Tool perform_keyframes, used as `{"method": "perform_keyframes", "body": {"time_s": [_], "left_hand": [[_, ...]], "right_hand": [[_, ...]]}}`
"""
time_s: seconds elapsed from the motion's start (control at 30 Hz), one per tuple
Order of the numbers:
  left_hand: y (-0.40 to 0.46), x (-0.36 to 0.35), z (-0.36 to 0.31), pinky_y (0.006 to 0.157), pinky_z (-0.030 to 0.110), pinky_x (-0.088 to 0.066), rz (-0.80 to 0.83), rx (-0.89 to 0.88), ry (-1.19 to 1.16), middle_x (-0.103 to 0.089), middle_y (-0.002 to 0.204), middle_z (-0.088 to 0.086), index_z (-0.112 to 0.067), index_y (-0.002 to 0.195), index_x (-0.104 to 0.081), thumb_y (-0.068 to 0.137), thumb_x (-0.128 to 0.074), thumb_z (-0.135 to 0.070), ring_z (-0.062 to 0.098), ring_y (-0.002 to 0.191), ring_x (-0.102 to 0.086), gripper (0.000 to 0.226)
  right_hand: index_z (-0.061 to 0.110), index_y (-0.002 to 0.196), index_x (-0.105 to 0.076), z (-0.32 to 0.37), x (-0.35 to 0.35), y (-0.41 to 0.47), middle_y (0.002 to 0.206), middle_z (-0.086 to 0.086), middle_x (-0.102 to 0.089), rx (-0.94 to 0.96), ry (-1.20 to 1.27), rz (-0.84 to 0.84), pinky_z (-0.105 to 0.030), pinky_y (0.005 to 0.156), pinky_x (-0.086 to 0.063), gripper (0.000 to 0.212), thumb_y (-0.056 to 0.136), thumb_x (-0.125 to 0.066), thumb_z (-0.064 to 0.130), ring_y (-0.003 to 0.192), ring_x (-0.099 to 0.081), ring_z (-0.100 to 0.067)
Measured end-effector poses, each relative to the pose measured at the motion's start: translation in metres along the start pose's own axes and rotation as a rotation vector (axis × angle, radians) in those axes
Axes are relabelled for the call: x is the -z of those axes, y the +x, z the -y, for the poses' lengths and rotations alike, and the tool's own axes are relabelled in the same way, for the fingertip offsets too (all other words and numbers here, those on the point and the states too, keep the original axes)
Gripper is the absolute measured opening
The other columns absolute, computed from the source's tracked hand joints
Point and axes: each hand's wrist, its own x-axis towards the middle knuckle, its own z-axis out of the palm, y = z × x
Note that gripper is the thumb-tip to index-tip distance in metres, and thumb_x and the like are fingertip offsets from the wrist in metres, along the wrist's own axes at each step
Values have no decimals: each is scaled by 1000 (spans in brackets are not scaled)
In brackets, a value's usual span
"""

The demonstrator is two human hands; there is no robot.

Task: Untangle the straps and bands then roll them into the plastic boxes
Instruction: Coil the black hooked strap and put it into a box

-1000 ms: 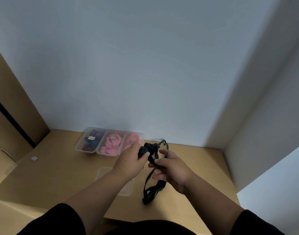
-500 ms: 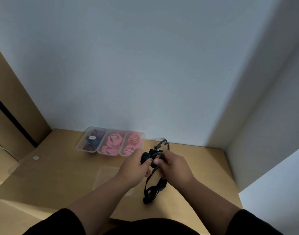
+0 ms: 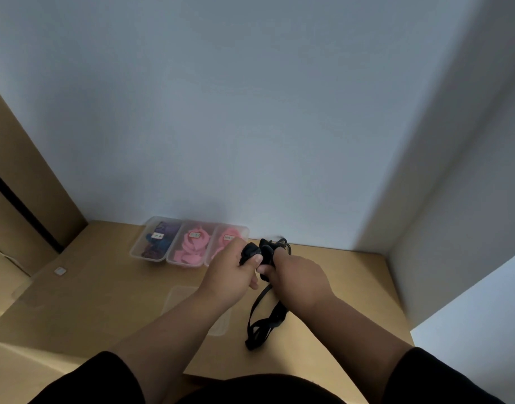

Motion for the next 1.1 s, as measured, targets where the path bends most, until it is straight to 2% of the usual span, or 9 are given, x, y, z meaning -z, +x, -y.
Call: {"method": "perform_keyframes", "body": {"time_s": [0.2, 0.3, 0.43, 0.5, 0.6, 0.7, 0.83, 0.97, 1.1], "left_hand": [[0, -2, -4, 61, 48, -61, 27, 95, -182, -61, 71, 13, 1, 103, -55, 99, -55, -7, 22, 55, -60, 9], [-1, -1, -3, 59, 41, -58, 63, 139, -291, -58, 72, 12, 6, 107, -53, 100, -53, -5, 22, 56, -59, 13], [-2, 3, -6, 58, 38, -56, 126, 172, -438, -59, 70, 12, 7, 109, -54, 102, -51, -8, 24, 60, -61, 18], [-1, 5, -7, 56, 37, -54, 149, 171, -473, -61, 70, 12, 7, 110, -54, 102, -50, -9, 24, 59, -60, 18], [0, 9, -7, 53, 35, -53, 177, 188, -524, -61, 71, 14, 7, 111, -53, 102, -47, -7, 24, 58, -58, 17], [-2, 13, -3, 51, 33, -51, 228, 213, -605, -59, 73, 15, 4, 112, -53, 103, -44, -7, 22, 58, -57, 17], [1, 18, -1, 51, 34, -52, 217, 198, -558, -59, 76, 15, 4, 110, -55, 103, -45, -6, 22, 60, -57, 16], [5, 27, 5, 51, 33, -53, 133, 220, -535, -59, 74, 12, 0, 100, -58, 102, -46, -4, 20, 58, -57, 13], [9, 39, 7, 48, 31, -52, 112, 292, -594, -58, 70, 11, -1, 99, -61, 102, -48, -7, 19, 54, -56, 14]], "right_hand": [[18, 81, -43, -9, 3, 10, 65, 5, -50, 167, -201, -252, -28, 48, -25, 44, 93, -52, 60, 60, -49, -23], [18, 91, -55, -20, -10, 12, 84, 3, -60, 235, -11, -531, -30, 64, -41, 55, 73, -62, 70, 76, -55, -21], [25, 147, -36, -23, -6, 14, 144, -1, -44, 130, 570, -206, -30, 108, -37, 96, 68, -82, 57, 133, -43, -15], [37, 142, -33, -26, -3, 15, 128, 6, -60, 53, 834, 24, -29, 103, -44, 90, 72, -89, 36, 117, -59, -8], [34, 127, -45, -31, -9, 16, 108, 5, -70, 28, 947, 32, -31, 94, -51, 73, 70, -91, 25, 99, -67, -7], [37, 123, -52, -28, -13, 17, 113, -1, -68, 62, 976, 33, -33, 93, -54, 69, 65, -90, 36, 101, -67, -12], [38, 121, -55, -26, -12, 21, 106, 8, -70, 92, 950, 36, -23, 91, -52, 54, 79, -85, 23, 99, -66, -6], [36, 118, -53, -20, -8, 27, 93, 13, -65, 86, 614, 15, -24, 75, -48, 39, 86, -74, 30, 81, -60, -1], [28, 131, -46, -14, -5, 39, 101, 9, -60, 172, 309, 89, -32, 76, -49, 45, 91, -67, 37, 87, -59, -11]]}}
